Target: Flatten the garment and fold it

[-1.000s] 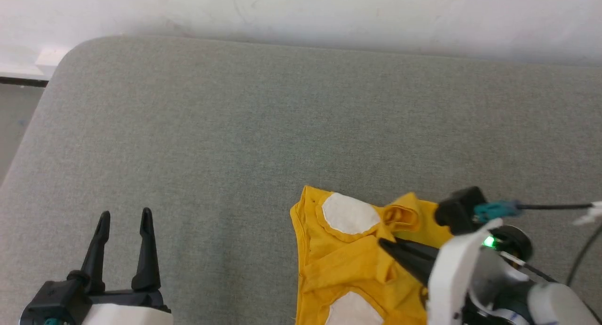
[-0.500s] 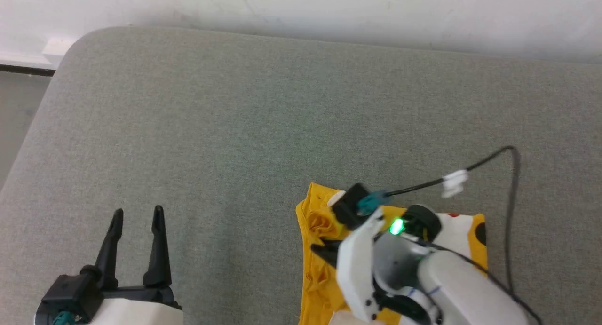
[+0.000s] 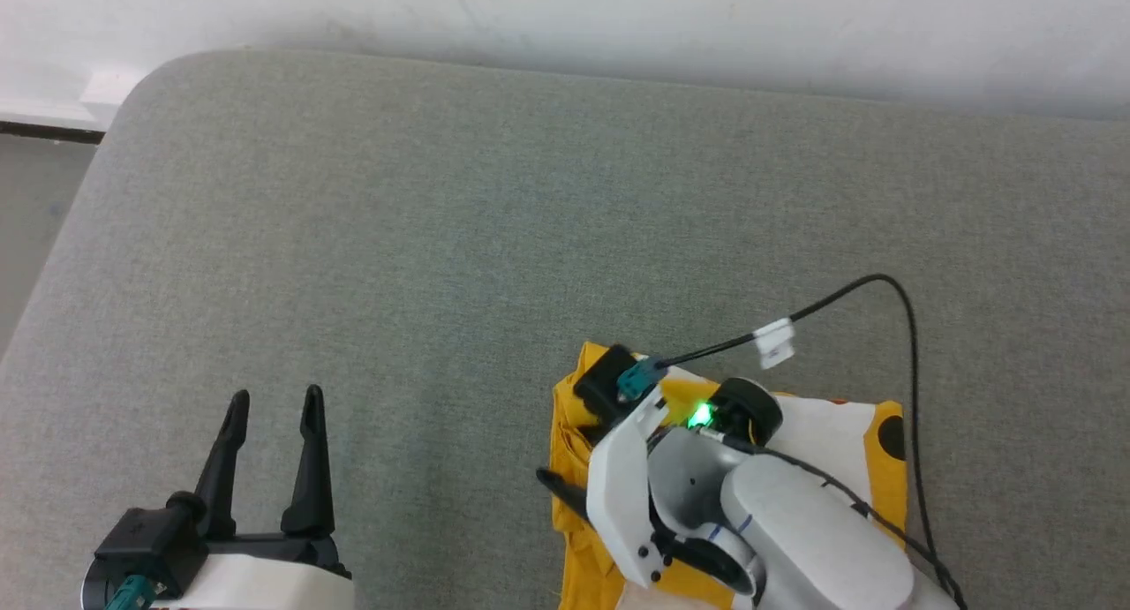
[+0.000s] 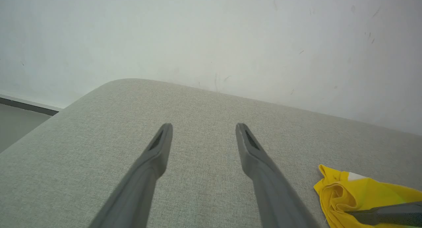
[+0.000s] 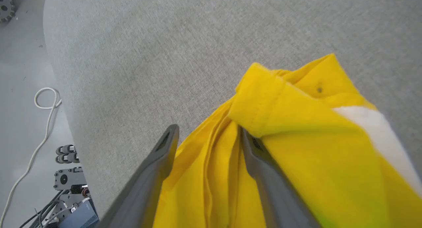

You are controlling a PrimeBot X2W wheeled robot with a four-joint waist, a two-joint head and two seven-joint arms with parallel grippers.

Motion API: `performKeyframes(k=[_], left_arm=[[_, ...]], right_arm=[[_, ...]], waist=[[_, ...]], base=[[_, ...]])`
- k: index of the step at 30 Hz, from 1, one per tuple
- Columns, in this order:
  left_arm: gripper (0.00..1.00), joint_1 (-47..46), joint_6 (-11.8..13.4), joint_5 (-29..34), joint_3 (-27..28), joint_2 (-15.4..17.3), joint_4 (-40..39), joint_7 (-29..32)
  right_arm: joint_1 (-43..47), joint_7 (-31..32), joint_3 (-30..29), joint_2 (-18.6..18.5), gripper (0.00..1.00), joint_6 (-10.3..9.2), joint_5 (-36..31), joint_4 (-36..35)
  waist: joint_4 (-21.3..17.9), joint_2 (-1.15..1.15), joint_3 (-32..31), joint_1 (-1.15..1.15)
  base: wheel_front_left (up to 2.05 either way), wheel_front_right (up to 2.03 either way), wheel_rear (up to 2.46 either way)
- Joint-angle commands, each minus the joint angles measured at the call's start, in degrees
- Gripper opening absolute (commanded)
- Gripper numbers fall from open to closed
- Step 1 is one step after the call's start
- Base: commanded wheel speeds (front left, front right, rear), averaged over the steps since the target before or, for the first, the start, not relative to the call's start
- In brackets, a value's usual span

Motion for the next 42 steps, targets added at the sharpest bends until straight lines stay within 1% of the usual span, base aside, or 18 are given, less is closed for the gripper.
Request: performKeyframes(k=[1,4,7,10,13,15,18,22,26,31,36,38,39,40,41,42], left_arm=[[1.0,-0.9,-0.3,0.1,0.1,-0.3,0.2,-0.3],[1.0,-0.7,-0.4,0.1,0.4,-0.2,0.2,-0.3],[1.0,-0.3,-0.3,0.2,0.7,0.1,-0.1,-0.3],[1.0,0.2,-0.3,0.6,0.9,0.4,-0.7,-0.3],[1.0,0.5,-0.1,0.9,0.9,0.7,-1.5,-0.3],[1.0,0.8,0.1,0.9,1.1,1.0,-2.1,-0.2],[1.0,1.2,0.3,0.9,1.2,1.3,-2.8,0.0],[1.0,1.1,0.3,0.9,0.9,1.5,-3.2,0.3],[1.0,1.1,0.3,0.8,0.7,1.6,-3.4,0.5],[1.0,1.0,0.1,0.7,0.4,2.0,-3.3,1.0],[1.0,0.5,0.3,0.9,0.5,2.8,-4.1,1.6],[1.0,0.2,0.3,1.0,0.6,3.2,-4.4,1.9],[1.0,0.0,0.4,1.1,0.6,3.4,-4.6,2.0],[1.0,-0.2,0.4,1.1,0.6,3.5,-4.8,2.2],[1.0,-0.4,0.4,1.1,0.5,3.5,-4.9,2.3],[1.0,-0.6,0.4,1.2,0.4,3.6,-5.0,2.4]], right_arm=[[0.1,-1.1,-0.8,-0.2,1.0,-0.13,1.0,-0.5],[1.2,-4.5,-4.4,-0.5,1.0,-0.13,2.7,-4.7],[4.1,-8.0,-10.5,-3.3,1.0,-0.13,1.7,-10.3],[9.4,-10.4,-19.1,-6.8,1.0,-0.13,-2.2,-16.2],[16.3,-10.6,-27.6,-9.7,1.0,-0.13,-7.7,-22.6],[21.3,-9.6,-32.5,-9.6,1.0,-0.13,-9.4,-26.7],[28.1,-7.5,-37.7,-8.2,1.0,-0.13,-10.2,-31.6],[35.0,-4.0,-40.0,-6.4,1.0,-0.13,-10.2,-34.8],[38.8,-1.6,-40.5,-3.8,1.0,-0.13,-8.8,-35.2],[39.6,-1.7,-41.2,-2.1,1.0,-0.13,-8.8,-32.5],[38.2,-2.3,-41.9,-0.8,1.0,-0.13,-8.9,-28.4],[37.5,-2.1,-42.0,-0.3,1.0,-0.13,-8.0,-26.5],[37.1,-2.0,-41.9,-0.1,0.67,-0.13,-7.5,-25.6],[36.6,-2.3,-41.8,0.0,0.07,-0.13,-7.2,-24.9],[36.2,-2.5,-41.7,0.1,0.0,-0.13,-7.2,-24.2],[35.8,-2.7,-41.3,0.2,0.0,-0.13,-7.2,-23.6]], waist=[[-0.3,0.0,-0.2,0.0],[-0.9,0.0,-0.5,0.0],[-1.6,0.0,-0.8,0.0],[-2.4,0.0,-1.1,0.0],[-3.1,0.0,-1.3,0.0],[-3.8,0.0,-1.2,0.0],[-4.5,0.0,-0.9,0.0],[-4.7,0.0,-0.5,0.0],[-4.6,0.0,-0.3,0.0],[-3.6,0.0,-0.6,0.0],[-2.5,0.0,-0.4,0.0],[-2.1,0.0,-0.3,0.0],[-1.9,0.0,-0.3,0.0],[-1.8,0.0,-0.3,0.0],[-1.6,0.0,-0.3,0.0],[-1.4,0.0,-0.4,0.0]], base=[[0.0,0.0,0.0],[0.0,0.0,0.0],[0.0,0.0,0.0],[0.0,0.0,0.0],[0.0,0.0,0.0],[0.0,0.0,0.0],[0.0,0.0,0.0],[0.0,0.0,0.0],[0.0,0.0,0.0],[0.0,0.0,0.0],[0.0,0.0,0.0],[0.0,0.0,0.0],[0.0,0.0,0.0],[0.0,0.0,0.0],[0.0,0.0,0.0],[0.0,0.0,0.0]])
